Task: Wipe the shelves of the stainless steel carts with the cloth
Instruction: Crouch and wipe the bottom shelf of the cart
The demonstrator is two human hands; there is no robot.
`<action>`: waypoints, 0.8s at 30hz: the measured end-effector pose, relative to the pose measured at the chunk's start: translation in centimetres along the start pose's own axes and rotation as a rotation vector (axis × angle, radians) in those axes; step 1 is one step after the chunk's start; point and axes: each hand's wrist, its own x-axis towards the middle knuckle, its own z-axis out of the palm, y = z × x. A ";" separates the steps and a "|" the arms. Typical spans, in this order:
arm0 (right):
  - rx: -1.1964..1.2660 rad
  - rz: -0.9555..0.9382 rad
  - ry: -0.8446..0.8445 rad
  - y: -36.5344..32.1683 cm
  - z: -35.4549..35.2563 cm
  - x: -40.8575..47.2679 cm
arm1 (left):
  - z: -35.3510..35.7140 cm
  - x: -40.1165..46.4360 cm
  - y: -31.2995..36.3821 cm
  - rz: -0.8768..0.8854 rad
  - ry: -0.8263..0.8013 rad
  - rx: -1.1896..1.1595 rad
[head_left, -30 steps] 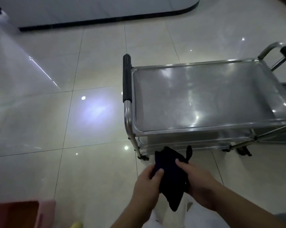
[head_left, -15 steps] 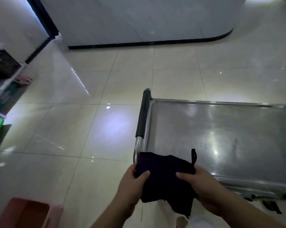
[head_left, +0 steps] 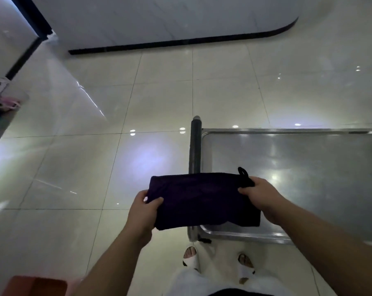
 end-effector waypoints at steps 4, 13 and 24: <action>-0.096 0.047 0.080 0.5 2.5 2.0 | 0.1 3.4 0.1 -0.103 -0.029 0.010; -0.196 0.104 0.096 2.6 5.9 3.1 | 0.0 7.1 -3.1 -0.191 -0.009 0.170; 0.202 0.207 -0.305 0.8 11.4 2.2 | 2.1 7.3 -4.5 -0.207 -0.181 0.188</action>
